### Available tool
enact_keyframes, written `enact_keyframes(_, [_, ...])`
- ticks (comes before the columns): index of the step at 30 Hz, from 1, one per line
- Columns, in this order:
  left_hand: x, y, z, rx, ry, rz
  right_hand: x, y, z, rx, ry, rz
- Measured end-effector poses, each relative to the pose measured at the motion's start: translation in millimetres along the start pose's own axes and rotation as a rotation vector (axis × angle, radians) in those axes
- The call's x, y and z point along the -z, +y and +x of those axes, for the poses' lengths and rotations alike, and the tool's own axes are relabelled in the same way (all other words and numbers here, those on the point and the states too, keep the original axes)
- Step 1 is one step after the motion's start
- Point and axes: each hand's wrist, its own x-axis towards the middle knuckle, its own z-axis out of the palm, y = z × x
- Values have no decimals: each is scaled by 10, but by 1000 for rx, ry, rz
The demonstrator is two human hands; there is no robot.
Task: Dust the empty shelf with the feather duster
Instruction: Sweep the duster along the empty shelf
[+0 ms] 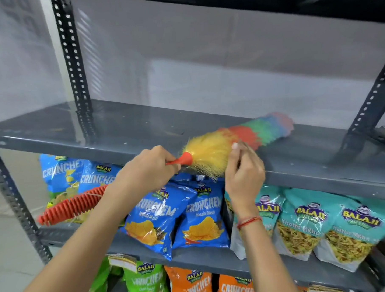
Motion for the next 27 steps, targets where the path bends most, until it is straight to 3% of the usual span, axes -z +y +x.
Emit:
enact_keyframes(4, [325,-373,-131,203,69,42,-266,-334,-151,63,-73,32])
enact_keyframes(6, [492,-553,-241,329,183,151,-369,-483,-184,69,-141,31])
enact_keyframes(9, [548,-612,-398,305,490,557,-495,-630,-202,71,-314,-27])
enact_keyframes(11, [564,-622,-476,265,542,653,-556,-723,-215,66,-386,-12])
enact_keyframes(15, [679,-683,-630,247,467,468,-618,-924,-268,43,-378,60])
enact_keyframes(19, [748,-812,-658,226,218,182,-665,-1046,-289,24,-327,162])
enact_keyframes(23, [1002,-1251,-673,335,3,-277,-741,-1137,-298,19,-351,208])
enact_keyframes(27, [1332,-1650,-828,518,-134,-452,-871,-1305,-327,30,-385,275])
